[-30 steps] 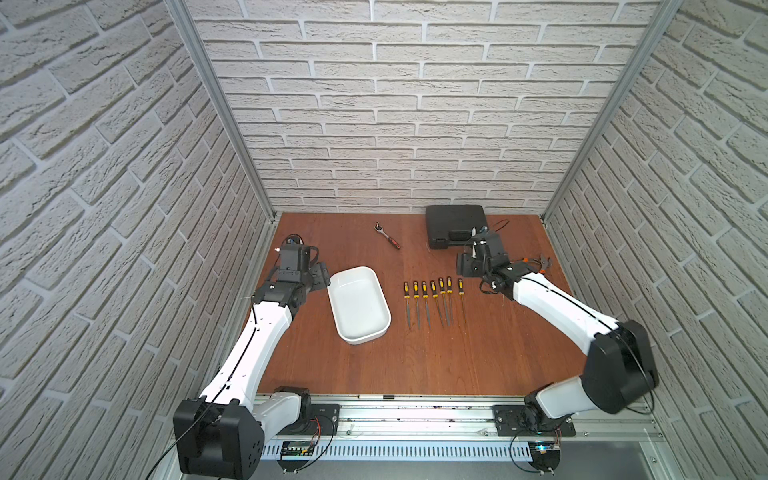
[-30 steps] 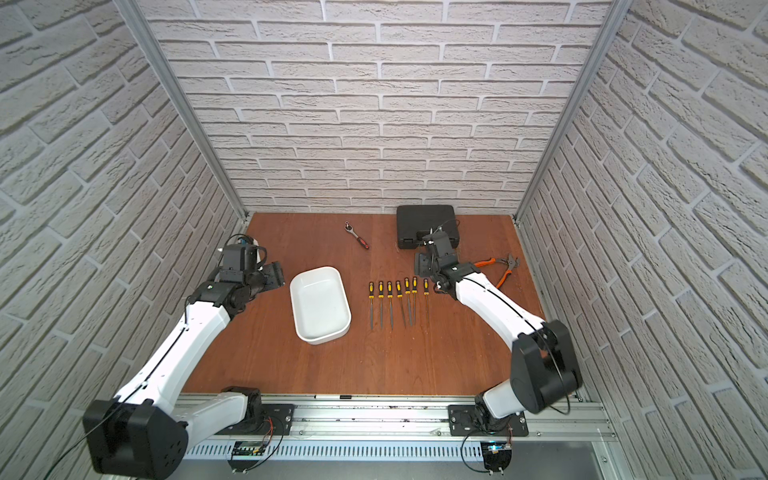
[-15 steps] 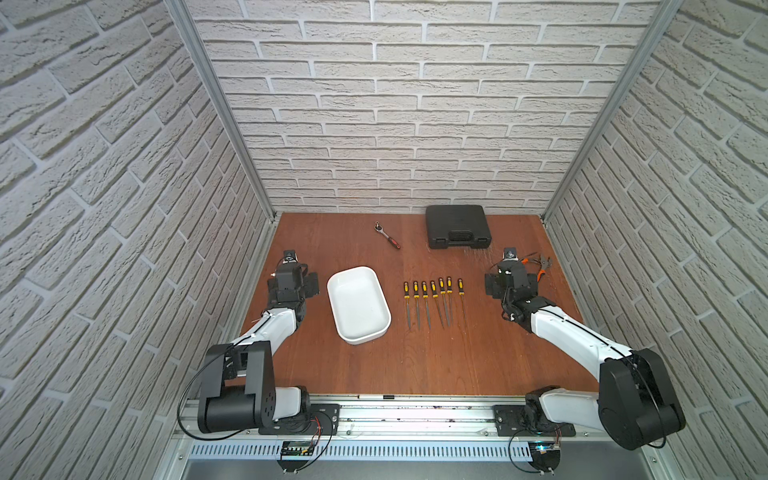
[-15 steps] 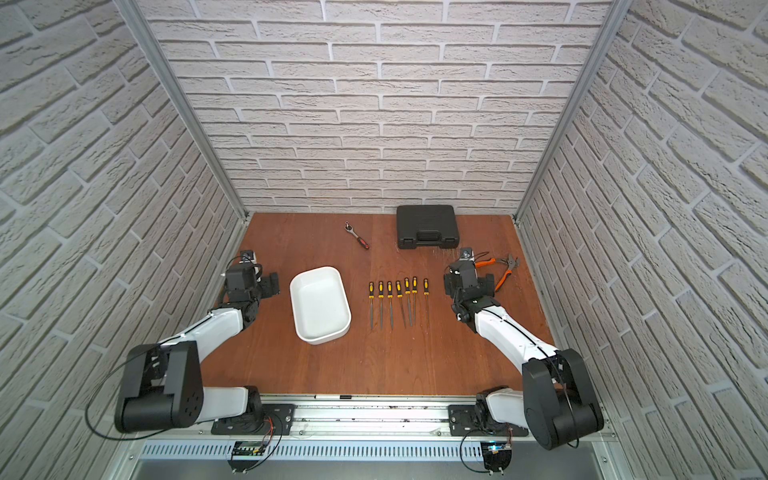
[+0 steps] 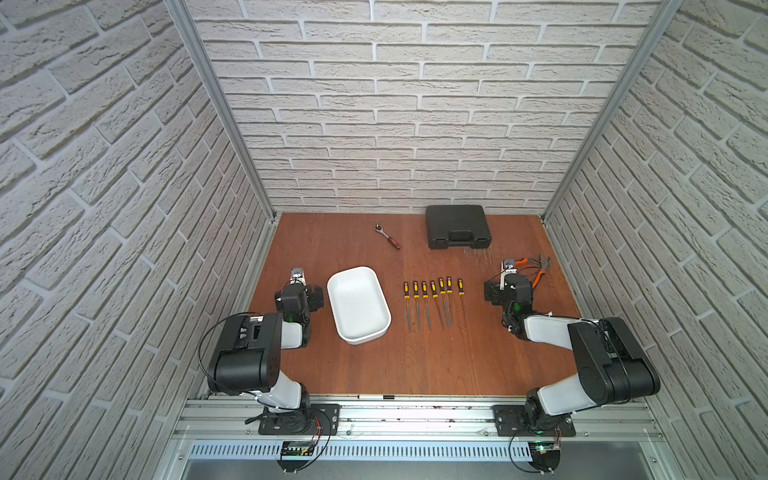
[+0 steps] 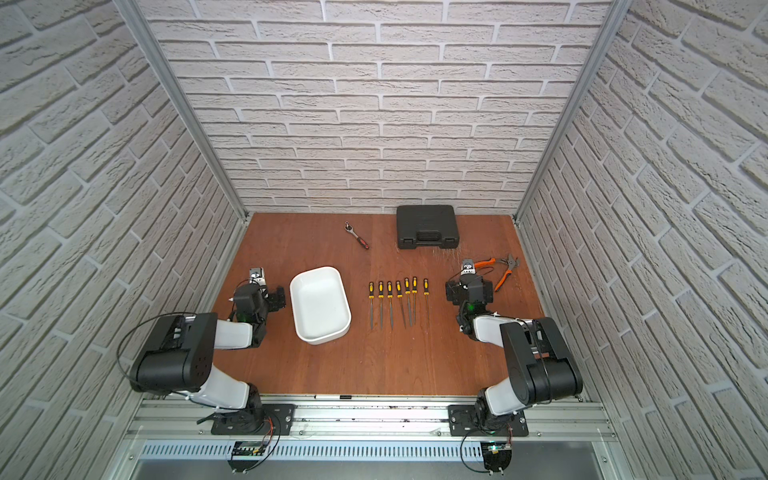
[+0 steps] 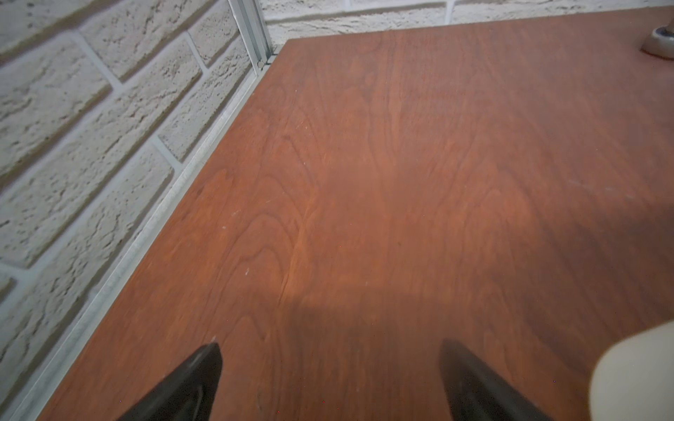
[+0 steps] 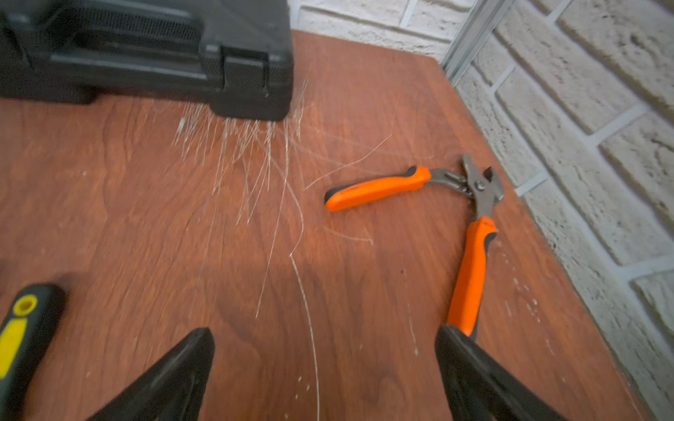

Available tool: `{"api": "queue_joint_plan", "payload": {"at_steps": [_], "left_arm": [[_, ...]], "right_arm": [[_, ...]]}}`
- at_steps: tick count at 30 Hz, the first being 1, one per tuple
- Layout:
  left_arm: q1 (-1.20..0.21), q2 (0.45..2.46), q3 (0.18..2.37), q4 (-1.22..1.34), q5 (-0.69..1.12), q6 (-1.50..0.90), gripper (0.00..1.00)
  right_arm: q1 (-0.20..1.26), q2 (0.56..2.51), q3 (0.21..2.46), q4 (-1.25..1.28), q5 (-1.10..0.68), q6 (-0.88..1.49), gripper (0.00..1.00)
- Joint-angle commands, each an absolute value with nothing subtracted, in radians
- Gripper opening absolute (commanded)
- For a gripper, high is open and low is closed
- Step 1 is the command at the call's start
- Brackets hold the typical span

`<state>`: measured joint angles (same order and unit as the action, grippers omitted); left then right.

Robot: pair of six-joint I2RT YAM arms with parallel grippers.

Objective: Take the file tool out of the storage box
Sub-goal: Reset both arms

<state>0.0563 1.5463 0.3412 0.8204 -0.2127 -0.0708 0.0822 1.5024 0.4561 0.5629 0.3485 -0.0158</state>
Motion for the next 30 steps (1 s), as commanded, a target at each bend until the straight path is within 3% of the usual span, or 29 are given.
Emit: {"api": "queue_joint_plan", "payload": {"at_steps": [1, 6, 9, 11, 30], "left_arm": [[0.052, 1.55, 0.37, 0.913, -0.218, -0.054, 0.99], [0.052, 1.55, 0.372, 0.907, -0.218, -0.057, 0.99], [0.052, 1.551, 0.373, 0.907, -0.218, -0.056, 0.99], [0.051, 1.551, 0.373, 0.907, -0.218, -0.056, 0.98], [0.044, 1.552, 0.375, 0.904, -0.228, -0.049, 0.99]], "right_arm": [[0.081, 1.478, 0.457, 0.709, 0.304, -0.031, 0.99], [0.041, 1.487, 0.43, 0.754, 0.191, -0.016, 0.99], [0.021, 1.551, 0.373, 0.935, 0.14, -0.02, 0.99], [0.021, 1.515, 0.397, 0.828, 0.139, -0.017, 0.99], [0.006, 1.517, 0.404, 0.823, 0.108, -0.012, 0.99]]}}
